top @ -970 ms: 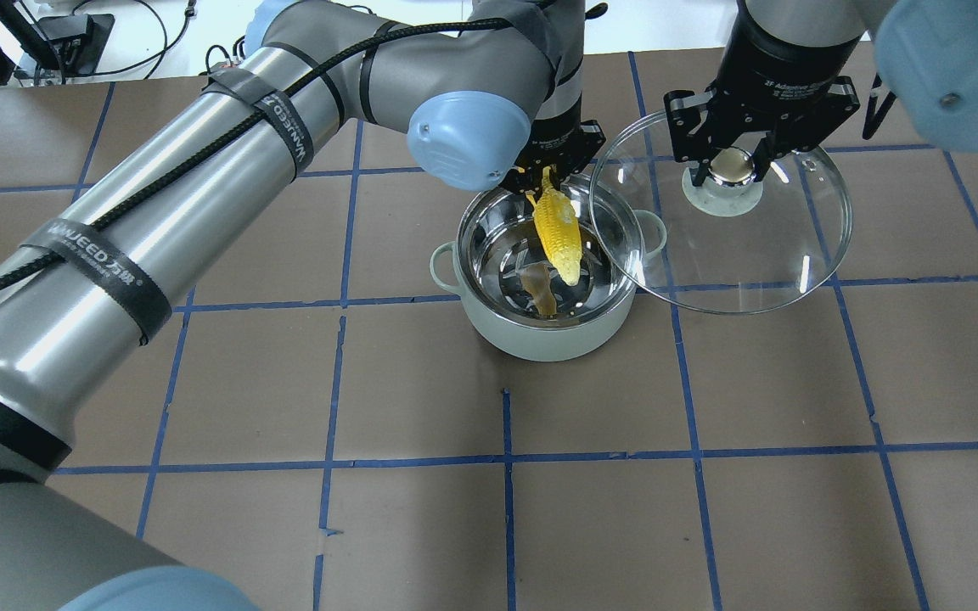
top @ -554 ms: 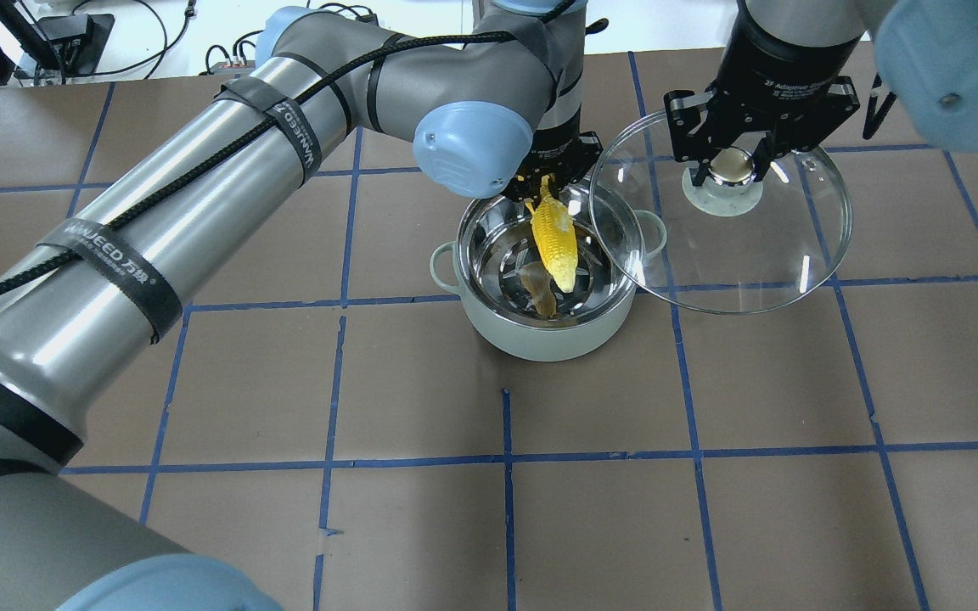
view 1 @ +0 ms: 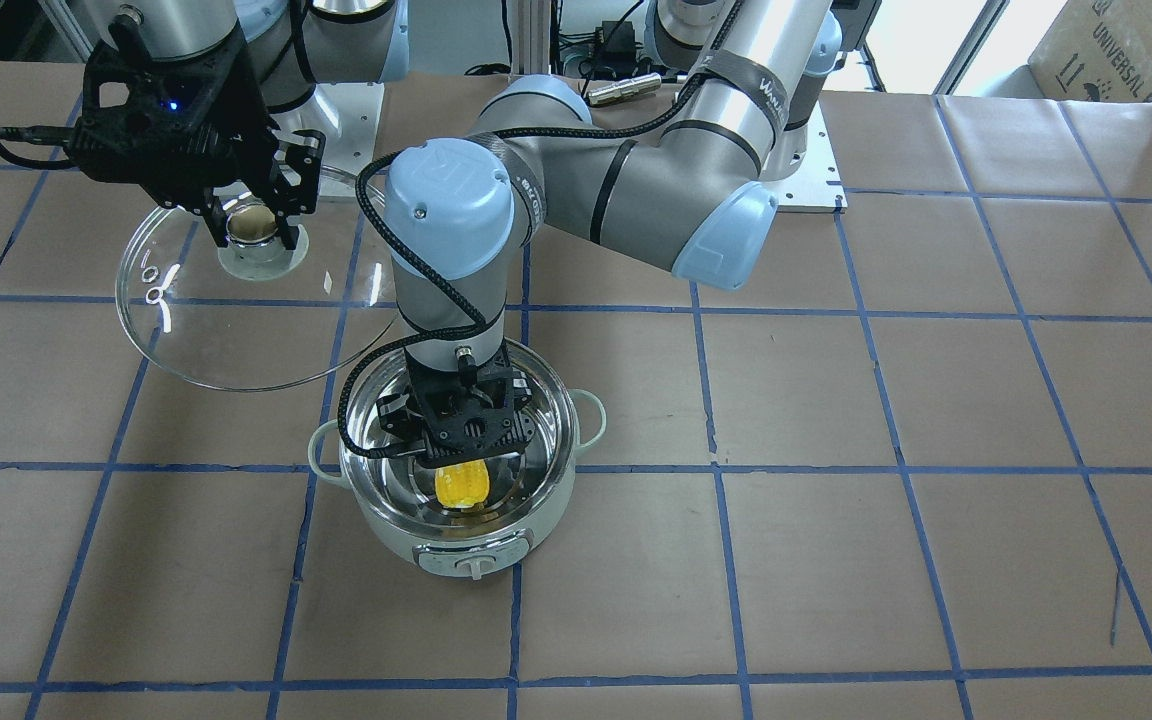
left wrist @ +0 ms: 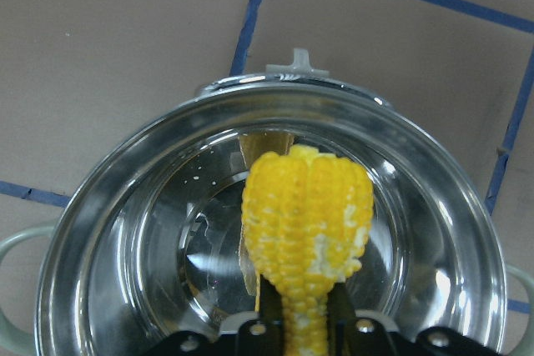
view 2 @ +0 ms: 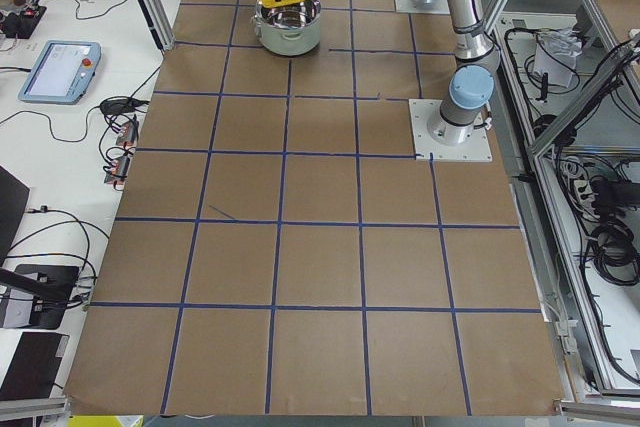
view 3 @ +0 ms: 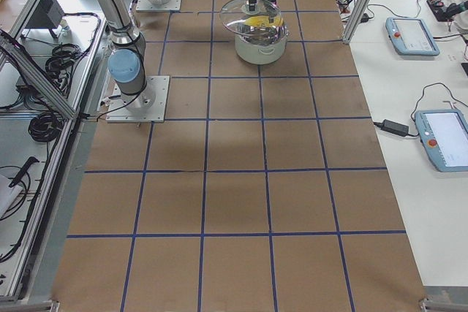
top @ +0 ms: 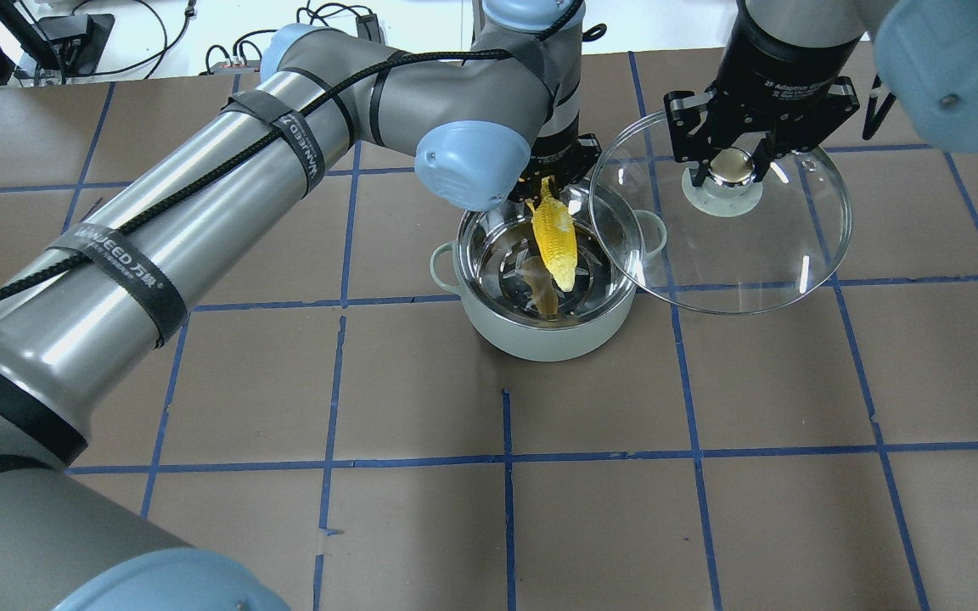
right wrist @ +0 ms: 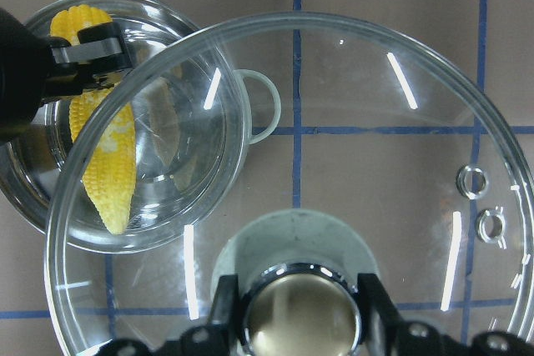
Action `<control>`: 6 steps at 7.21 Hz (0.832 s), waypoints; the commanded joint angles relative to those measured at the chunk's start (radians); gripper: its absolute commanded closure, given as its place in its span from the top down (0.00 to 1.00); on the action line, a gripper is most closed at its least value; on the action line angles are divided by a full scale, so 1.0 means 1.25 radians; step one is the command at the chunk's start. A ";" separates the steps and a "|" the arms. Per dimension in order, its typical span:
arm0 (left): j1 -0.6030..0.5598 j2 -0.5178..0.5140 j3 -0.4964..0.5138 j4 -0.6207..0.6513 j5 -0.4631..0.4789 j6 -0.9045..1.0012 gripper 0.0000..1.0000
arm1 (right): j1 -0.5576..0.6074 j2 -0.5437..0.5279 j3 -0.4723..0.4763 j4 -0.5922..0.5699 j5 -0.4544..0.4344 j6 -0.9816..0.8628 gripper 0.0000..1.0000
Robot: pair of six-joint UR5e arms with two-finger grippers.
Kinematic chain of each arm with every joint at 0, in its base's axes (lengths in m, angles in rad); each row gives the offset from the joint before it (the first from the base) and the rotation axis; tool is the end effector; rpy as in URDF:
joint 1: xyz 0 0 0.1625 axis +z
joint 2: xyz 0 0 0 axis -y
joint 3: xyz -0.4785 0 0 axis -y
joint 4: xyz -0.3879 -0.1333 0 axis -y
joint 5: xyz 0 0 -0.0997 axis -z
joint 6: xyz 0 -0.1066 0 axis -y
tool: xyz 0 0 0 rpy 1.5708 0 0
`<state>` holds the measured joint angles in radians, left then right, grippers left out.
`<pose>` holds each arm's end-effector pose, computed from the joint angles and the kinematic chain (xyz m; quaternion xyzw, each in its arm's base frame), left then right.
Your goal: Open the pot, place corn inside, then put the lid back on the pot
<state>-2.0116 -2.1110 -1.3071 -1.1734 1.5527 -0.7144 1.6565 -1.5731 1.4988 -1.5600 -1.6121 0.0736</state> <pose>-0.4342 -0.6035 0.3732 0.1356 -0.9889 0.0457 0.0405 0.1705 -0.4791 0.5698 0.0054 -0.9993 0.0333 0.0180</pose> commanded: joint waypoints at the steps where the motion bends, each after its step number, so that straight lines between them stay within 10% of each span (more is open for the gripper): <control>1: 0.002 -0.001 -0.034 0.043 0.001 0.008 0.02 | -0.001 -0.001 0.000 0.000 -0.001 0.000 0.33; 2: 0.004 -0.001 -0.034 0.040 0.014 0.018 0.24 | -0.004 -0.001 -0.003 -0.009 -0.012 -0.002 0.33; 3: 0.004 -0.002 -0.035 0.043 0.036 0.018 0.86 | -0.004 -0.004 0.001 -0.015 -0.014 -0.002 0.33; 6: 0.004 -0.001 -0.034 0.042 0.040 0.017 1.00 | -0.002 -0.009 0.001 -0.011 -0.014 -0.001 0.34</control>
<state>-2.0065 -2.1125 -1.3503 -1.1213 1.5998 -0.6930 1.6529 -1.5834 1.5000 -1.5741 -1.6288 0.0716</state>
